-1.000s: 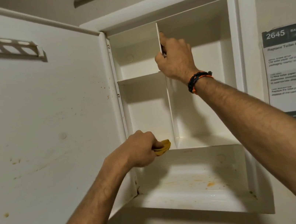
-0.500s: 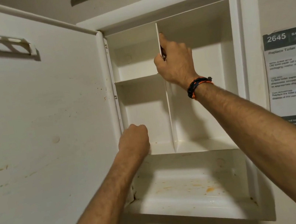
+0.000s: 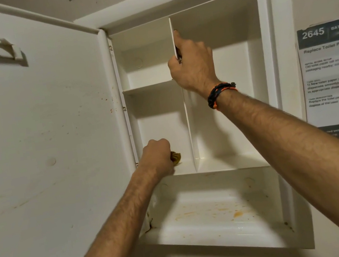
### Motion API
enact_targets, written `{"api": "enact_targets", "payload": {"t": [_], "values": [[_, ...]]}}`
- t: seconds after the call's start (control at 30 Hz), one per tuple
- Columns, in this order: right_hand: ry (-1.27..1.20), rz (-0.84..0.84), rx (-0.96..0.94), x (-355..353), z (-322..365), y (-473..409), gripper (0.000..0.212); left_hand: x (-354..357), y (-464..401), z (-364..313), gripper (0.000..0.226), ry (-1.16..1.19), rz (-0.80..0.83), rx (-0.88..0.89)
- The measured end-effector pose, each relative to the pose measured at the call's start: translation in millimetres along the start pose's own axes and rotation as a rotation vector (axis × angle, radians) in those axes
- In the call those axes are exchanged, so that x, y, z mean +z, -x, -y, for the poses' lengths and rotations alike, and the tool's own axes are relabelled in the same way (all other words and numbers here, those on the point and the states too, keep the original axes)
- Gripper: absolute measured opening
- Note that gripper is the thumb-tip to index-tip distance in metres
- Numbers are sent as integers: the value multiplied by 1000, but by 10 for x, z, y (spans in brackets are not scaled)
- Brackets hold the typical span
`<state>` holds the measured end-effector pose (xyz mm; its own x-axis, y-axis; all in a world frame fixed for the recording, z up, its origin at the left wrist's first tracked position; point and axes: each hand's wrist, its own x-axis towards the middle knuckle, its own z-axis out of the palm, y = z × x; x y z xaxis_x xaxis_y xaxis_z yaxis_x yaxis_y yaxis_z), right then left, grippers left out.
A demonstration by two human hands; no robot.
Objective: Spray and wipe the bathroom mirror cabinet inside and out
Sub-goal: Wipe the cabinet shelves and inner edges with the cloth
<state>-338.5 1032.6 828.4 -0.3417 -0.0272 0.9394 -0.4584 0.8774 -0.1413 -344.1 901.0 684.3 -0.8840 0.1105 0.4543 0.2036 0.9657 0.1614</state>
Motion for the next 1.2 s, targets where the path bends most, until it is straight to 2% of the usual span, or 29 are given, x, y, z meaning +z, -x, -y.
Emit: {"api": "enact_targets", "payload": {"t": [0.13, 0.27, 0.37, 0.43, 0.5, 0.67, 0.83, 0.97, 1.1, 1.2], "values": [[3, -3, 10, -2, 6, 10, 61, 58, 48, -144, 16, 292, 25, 90], [8, -6, 1, -13, 7, 14, 60, 34, 95, -142, 27, 345, 16, 180], [4, 8, -6, -30, 5, 13, 57, 30, 109, -106, 35, 149, 9, 251], [0, 19, -8, -40, -1, 11, 55, 29, 68, -102, 28, 14, 6, 257], [2, 29, -10, -56, -5, 11, 54, 5, 29, -109, 17, -98, 11, 244], [-7, 56, -5, -83, 4, 13, 58, -14, 56, -69, 27, -322, -32, 193], [2, 74, 0, -103, -3, 7, 60, -55, 109, 62, 13, -450, -2, 99], [12, 76, -4, -76, 8, 18, 63, -71, 142, 44, 9, -361, -4, 78], [20, 52, 5, -33, -5, 27, 64, -74, 211, 22, 29, -214, -11, 64], [27, 46, 7, -26, 0, 36, 64, -73, 330, -162, 6, -101, -22, 122]]}}
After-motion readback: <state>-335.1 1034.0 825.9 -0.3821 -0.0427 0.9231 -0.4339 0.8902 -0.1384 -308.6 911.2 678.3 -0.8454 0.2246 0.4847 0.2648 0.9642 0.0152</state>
